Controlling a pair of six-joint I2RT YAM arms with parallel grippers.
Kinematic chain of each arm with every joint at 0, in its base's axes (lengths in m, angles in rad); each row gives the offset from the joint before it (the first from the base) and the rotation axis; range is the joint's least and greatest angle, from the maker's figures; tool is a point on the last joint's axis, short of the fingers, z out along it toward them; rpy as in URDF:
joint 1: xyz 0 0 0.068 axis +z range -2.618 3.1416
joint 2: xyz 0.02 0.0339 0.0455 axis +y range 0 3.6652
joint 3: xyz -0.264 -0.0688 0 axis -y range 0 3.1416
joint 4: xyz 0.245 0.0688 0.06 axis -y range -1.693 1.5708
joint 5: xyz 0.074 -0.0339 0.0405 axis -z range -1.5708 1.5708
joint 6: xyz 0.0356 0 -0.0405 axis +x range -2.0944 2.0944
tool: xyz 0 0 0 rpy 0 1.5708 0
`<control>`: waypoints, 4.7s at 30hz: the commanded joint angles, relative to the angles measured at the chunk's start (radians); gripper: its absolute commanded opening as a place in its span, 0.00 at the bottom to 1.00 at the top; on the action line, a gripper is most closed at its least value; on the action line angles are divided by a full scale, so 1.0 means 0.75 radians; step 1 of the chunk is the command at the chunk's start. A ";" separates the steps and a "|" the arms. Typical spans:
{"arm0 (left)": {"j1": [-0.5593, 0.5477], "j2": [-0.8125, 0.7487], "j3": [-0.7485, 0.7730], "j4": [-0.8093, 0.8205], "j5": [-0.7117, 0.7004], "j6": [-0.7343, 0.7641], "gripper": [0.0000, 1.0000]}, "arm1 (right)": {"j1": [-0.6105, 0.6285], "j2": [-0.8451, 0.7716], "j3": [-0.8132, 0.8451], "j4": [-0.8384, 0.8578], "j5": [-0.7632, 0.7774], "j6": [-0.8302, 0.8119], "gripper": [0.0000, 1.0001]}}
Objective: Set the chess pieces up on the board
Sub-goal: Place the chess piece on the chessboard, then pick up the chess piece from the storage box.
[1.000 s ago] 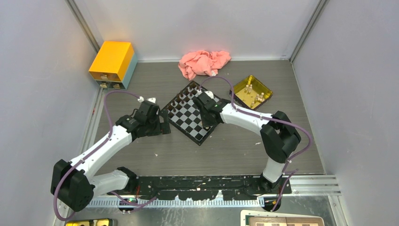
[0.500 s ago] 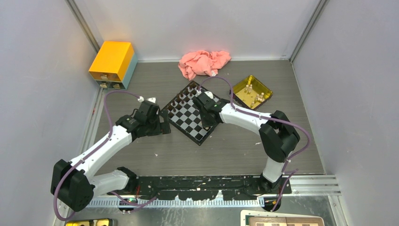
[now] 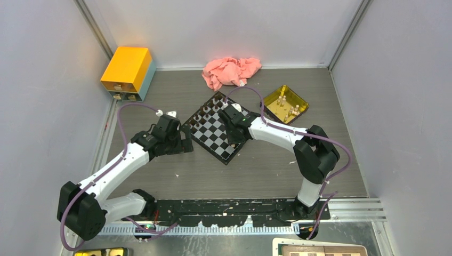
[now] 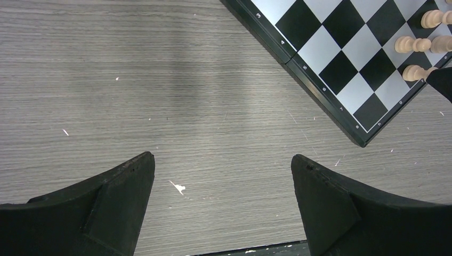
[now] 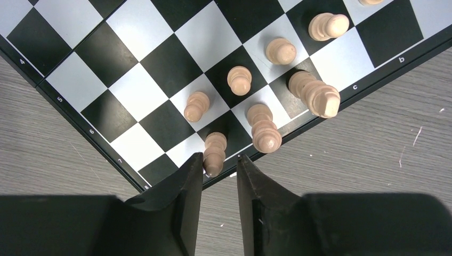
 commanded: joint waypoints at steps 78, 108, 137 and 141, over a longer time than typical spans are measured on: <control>-0.006 -0.022 0.001 0.062 0.011 0.004 1.00 | -0.005 -0.097 0.109 -0.024 -0.005 -0.077 0.34; -0.006 0.036 0.052 0.031 -0.059 -0.014 1.00 | -0.824 0.223 0.617 -0.020 0.120 -0.134 0.56; -0.006 0.150 0.085 0.033 -0.077 0.007 1.00 | -0.962 0.440 0.697 0.059 0.010 -0.110 0.46; -0.005 0.154 0.085 0.032 -0.077 0.006 1.00 | -0.967 0.447 0.684 0.062 0.001 -0.107 0.44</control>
